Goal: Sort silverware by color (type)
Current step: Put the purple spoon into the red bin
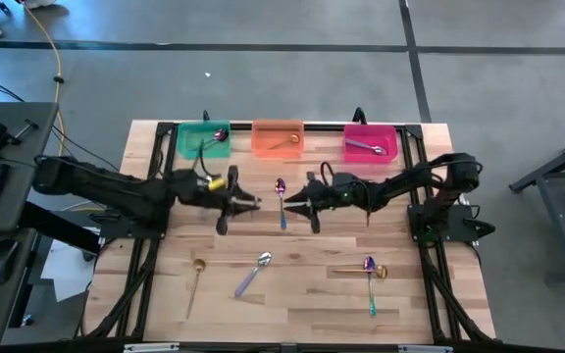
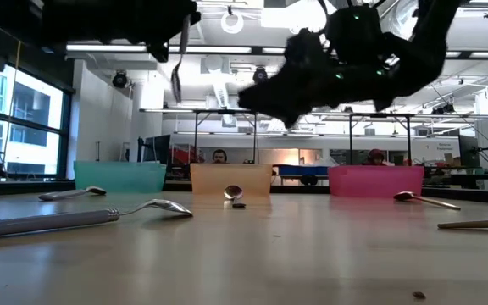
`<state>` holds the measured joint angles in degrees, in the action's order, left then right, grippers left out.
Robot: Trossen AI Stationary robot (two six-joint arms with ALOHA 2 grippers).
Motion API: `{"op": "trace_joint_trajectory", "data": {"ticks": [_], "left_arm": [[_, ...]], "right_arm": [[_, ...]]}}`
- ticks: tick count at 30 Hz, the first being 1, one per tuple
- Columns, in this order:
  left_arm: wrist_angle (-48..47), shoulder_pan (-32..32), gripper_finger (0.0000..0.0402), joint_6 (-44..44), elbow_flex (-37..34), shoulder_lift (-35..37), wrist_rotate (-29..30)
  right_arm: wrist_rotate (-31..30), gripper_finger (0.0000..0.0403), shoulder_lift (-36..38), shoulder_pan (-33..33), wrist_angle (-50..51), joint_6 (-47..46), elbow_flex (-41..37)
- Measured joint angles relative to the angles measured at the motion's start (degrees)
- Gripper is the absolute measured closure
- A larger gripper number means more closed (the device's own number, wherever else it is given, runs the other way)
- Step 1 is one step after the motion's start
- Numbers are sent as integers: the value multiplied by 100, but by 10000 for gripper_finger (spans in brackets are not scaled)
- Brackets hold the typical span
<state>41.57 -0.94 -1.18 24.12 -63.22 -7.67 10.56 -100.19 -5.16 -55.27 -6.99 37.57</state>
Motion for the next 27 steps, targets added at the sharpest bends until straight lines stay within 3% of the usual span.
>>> {"op": "trace_joint_trajectory", "data": {"ticks": [4, 8, 13, 16, 21, 27], "left_arm": [[577, -386, 350, -9, -93, -180, -377], [1005, -533, 350, -9, -95, -294, -418], [1272, -740, 350, -6, -90, -333, -432], [1302, -879, 350, -20, -90, -342, -497], [1509, -1046, 350, -25, -95, -348, -552], [1566, -1074, 350, -26, -95, -365, -588]], "right_arm": [[-111, 241, -259, 111, -181, 8, 509], [-179, 217, -402, 223, -86, 170, 1110], [-1084, 214, -458, 318, 517, 314, 1750], [-1364, 220, -458, 369, 824, 587, 2022], [-1035, 242, -458, 370, 1014, 883, 2207], [-1078, 303, -458, 364, 1012, 897, 2207]]}}
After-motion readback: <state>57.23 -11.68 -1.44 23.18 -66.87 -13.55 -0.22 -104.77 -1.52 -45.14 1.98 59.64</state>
